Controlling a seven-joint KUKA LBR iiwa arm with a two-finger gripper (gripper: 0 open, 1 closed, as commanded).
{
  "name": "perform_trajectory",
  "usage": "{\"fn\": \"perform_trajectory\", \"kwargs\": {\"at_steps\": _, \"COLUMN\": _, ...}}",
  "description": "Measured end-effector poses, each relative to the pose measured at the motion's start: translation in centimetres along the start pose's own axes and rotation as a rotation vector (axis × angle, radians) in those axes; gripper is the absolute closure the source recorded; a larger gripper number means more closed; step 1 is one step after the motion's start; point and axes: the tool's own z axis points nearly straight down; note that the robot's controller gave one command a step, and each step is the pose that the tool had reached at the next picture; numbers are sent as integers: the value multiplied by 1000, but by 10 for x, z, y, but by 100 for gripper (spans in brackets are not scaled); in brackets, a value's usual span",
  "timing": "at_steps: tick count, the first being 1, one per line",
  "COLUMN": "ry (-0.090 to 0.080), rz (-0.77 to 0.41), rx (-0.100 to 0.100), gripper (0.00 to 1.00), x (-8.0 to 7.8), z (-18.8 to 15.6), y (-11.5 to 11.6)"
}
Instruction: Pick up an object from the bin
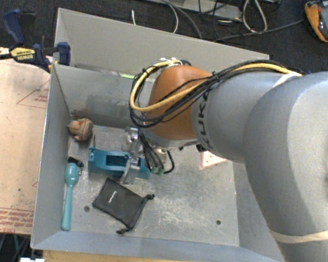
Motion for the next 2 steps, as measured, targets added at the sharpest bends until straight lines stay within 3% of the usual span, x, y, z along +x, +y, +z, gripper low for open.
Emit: {"fn": "perform_trajectory", "kwargs": {"at_steps": 2, "ry": 0, "rz": 0, "rx": 1, "gripper": 100, "x": 0, "z": 0, "y": 0}}
